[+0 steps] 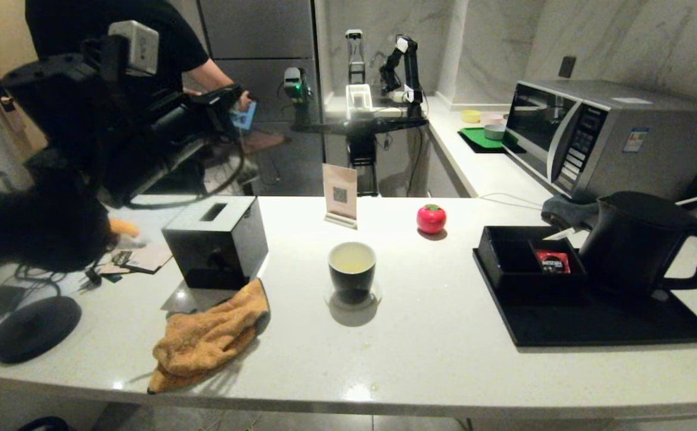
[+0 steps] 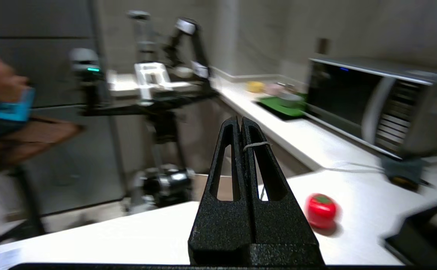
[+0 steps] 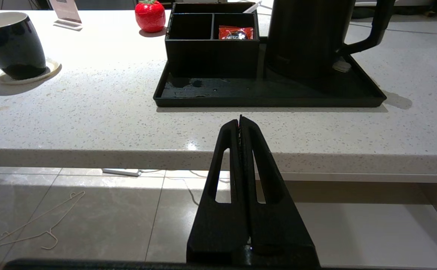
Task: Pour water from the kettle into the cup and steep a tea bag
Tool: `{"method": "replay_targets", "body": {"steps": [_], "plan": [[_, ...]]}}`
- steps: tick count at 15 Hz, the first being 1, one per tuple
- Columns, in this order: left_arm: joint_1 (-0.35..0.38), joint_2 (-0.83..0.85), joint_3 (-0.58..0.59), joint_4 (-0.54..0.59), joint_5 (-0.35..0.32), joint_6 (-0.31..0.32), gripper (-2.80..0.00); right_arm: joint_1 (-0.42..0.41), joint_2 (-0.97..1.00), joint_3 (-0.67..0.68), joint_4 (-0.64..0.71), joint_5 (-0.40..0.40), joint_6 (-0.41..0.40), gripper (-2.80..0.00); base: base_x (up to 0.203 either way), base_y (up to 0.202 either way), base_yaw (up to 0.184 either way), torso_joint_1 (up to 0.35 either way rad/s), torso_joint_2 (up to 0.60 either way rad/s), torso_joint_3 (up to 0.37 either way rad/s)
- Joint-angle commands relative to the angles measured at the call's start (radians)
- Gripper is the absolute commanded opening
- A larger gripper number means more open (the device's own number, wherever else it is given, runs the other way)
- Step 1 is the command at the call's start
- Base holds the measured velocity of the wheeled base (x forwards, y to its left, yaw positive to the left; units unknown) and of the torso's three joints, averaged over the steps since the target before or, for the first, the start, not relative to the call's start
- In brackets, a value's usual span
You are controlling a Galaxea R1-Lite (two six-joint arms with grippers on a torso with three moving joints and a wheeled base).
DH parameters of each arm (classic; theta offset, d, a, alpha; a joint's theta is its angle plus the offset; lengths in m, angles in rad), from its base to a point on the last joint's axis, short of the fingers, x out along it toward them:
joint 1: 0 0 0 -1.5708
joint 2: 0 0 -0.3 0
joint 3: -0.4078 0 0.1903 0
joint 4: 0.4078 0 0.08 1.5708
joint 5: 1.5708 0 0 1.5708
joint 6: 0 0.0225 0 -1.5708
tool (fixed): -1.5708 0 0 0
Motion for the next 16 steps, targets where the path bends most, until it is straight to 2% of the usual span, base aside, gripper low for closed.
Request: {"method": "replay_targets", "body": {"steps": [1, 4, 7, 16], "plan": [[0.074, -0.014, 0.000, -0.005, -0.001, -0.001, -2.80, 0.000, 0.001, 0.000, 0.000, 0.000, 0.000, -2.80, 0.000, 0.000, 0.000, 0.000, 0.00, 0.000], [0.152, -0.007, 0.000, 0.010, -0.001, -0.001, -2.80, 0.000, 0.001, 0.000, 0.000, 0.000, 0.000, -2.80, 0.000, 0.000, 0.000, 0.000, 0.00, 0.000], [0.216, -0.003, 0.000, 0.078, -0.008, -0.001, -2.80, 0.000, 0.001, 0.000, 0.000, 0.000, 0.000, -2.80, 0.000, 0.000, 0.000, 0.000, 0.00, 0.000], [0.260, 0.089, 0.000, 0.150, -0.012, -0.003, -2.80, 0.000, 0.001, 0.000, 0.000, 0.000, 0.000, -2.80, 0.000, 0.000, 0.000, 0.000, 0.00, 0.000]]}}
